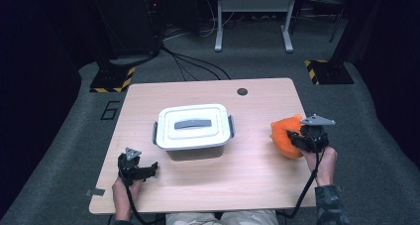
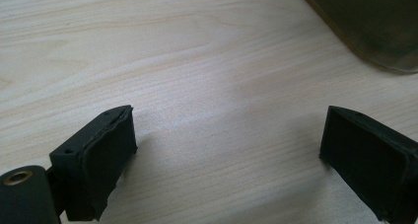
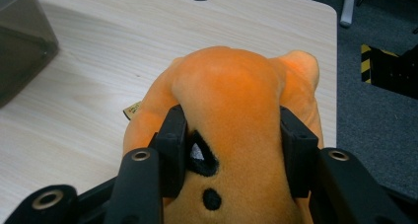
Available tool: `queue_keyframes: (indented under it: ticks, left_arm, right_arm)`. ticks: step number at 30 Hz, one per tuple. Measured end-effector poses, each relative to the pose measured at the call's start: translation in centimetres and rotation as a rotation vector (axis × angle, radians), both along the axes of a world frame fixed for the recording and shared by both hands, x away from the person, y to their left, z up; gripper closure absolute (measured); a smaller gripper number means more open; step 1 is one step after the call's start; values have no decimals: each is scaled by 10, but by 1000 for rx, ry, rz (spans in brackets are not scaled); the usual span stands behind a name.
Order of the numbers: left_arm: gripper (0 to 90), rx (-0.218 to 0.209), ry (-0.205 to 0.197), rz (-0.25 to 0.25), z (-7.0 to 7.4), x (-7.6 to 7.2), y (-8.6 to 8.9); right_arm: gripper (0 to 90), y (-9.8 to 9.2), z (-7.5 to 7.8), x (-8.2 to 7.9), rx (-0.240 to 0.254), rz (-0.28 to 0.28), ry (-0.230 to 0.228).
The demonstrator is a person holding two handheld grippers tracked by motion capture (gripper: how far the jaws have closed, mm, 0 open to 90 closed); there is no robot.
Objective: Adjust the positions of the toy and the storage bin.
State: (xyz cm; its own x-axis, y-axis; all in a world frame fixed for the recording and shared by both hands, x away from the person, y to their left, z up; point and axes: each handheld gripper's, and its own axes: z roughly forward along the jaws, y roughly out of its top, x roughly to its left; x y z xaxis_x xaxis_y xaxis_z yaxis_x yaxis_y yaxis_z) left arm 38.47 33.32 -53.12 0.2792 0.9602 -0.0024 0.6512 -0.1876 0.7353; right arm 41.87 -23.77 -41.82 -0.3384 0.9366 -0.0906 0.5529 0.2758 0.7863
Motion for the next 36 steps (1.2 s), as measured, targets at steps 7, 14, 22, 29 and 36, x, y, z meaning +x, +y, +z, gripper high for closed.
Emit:
queue_keyframes:
  ticks: [7,14,22,29,36]
  left_arm:
    - [67,1,-2,0,0,0,0]
    - [67,0,0,0,0,0,0]
    - [67,1,1,0,0,0,0]
    - [67,0,0,0,0,0,0]
    - [67,0,0,0,0,0,0]
  right_arm:
    - [544,-9,-1,10,1,-38,-3]
    - [538,-17,-4,18,5,-69,-4]
    - [529,-23,-6,32,6,-91,-6]
    - [523,-27,-12,43,5,-107,2]
    - [511,-34,-25,55,25,-109,28]
